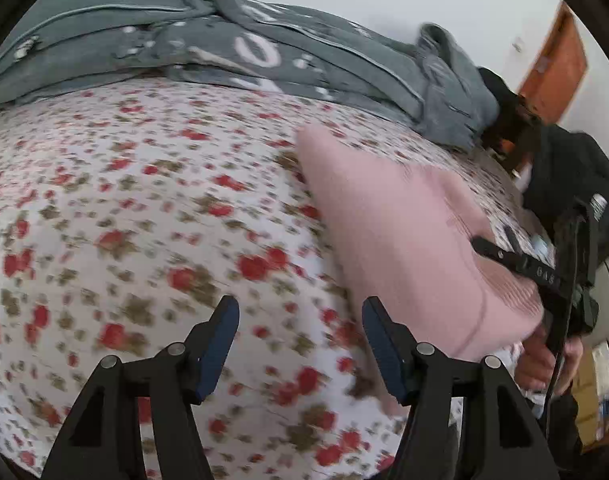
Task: Fold small clothes
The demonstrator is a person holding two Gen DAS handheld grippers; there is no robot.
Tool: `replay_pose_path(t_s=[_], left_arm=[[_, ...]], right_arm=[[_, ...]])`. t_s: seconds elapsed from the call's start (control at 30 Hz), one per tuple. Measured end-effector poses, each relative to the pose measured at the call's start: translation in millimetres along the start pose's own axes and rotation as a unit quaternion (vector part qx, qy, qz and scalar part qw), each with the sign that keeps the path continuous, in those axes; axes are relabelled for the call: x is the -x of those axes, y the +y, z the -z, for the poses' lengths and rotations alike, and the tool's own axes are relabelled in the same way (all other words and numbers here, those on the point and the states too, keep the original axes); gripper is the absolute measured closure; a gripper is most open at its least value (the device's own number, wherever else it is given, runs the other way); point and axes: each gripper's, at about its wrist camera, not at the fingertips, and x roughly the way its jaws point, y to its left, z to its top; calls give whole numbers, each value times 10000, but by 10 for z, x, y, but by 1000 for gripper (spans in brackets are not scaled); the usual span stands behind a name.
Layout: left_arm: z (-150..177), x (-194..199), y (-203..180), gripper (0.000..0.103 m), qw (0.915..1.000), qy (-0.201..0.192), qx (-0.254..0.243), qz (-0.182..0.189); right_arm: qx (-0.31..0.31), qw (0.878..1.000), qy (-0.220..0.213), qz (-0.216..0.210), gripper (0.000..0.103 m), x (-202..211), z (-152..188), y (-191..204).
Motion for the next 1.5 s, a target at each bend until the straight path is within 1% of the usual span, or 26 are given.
replay_pose_path(t_s=[0.1,0.17,0.2,0.3,0.33,0.4,0.5,0.57,0.63,0.67,0.7,0.73,0.77,0.8,0.83,0.87,0.93,0.97,1.07,1.2,1.23,1.27,1.33,1.37,1.43,1.5], left_arm=[[152,42,-157,35,9994,-36,-326,111],[258,84,-235,32,9987,-77,-483,172],[313,97,-275,32,9982,-82,-546,217],[514,98,-475,25,9941,52,-959,512],[609,81,-583,25,9918,75,-1183,472],[717,32,-712,25,9894,32,-1430,240],[805,-130,-910,25,9841,-78,-1736,-372],[806,-255,-1030,25,9784,-244,-1878,-833],[795,-340,-1095,25,9725,-443,-1988,-1131],[787,-361,-1101,32,9710,-481,-2019,-1185],[777,-351,-1103,41,9717,-523,-2015,-1117],[761,-282,-1057,58,9748,-623,-1922,-941],[753,-212,-1002,73,9771,-722,-1811,-850],[737,-108,-889,78,9817,-852,-1604,-573],[708,-56,-796,82,9854,-905,-1404,-327],[702,-27,-715,83,9881,-919,-1219,-156],[701,-108,-594,83,9927,-746,-946,59],[710,-141,-583,83,9932,-690,-935,42],[757,-159,-598,83,9929,-665,-983,14],[836,-108,-548,70,9937,-420,-1042,50],[871,-56,-523,61,9927,-445,-1123,-34],[891,-15,-497,50,9919,-498,-1168,-97],[911,77,-410,41,9911,-601,-1173,-199],[912,102,-369,41,9915,-604,-1136,-199],[878,153,-259,41,9936,-565,-961,-174],[844,181,-200,41,9945,-555,-863,-227]], right_arm=[[-30,9999,-99,-123,61,270,25,9],[188,9990,-413,-37,59,575,77,101],[284,9985,-466,-40,56,661,102,134],[579,9970,-455,-238,51,889,237,301],[639,9965,-427,-326,49,940,297,342],[715,9956,-358,-485,47,986,418,417],[733,9957,-285,-485,47,934,560,473],[664,9963,-139,-518,47,851,623,487],[677,9963,-35,-531,47,715,651,491],[693,9965,23,-462,49,644,643,483],[621,9971,136,-422,57,543,621,438],[534,9974,207,-427,77,484,605,396],[400,9979,299,-410,89,433,583,334],[265,9979,311,-505,94,448,571,275],[227,9977,145,-624,95,530,566,249],[294,9969,-137,-723,96,669,587,233],[358,9957,-306,-796,97,733,642,198],[334,9961,-226,-787,97,675,670,176],[280,9979,329,-475,97,346,813,81],[395,9975,335,-489,94,418,856,97],[519,9971,299,-469,87,478,838,145],[633,9969,237,-415,84,531,824,177],[975,9948,-8,-308,77,671,777,286],[1121,9931,-137,-309,75,730,732,354],[1196,9918,-322,-330,66,758,632,438],[1102,9924,-462,-293,64,698,496,473]])
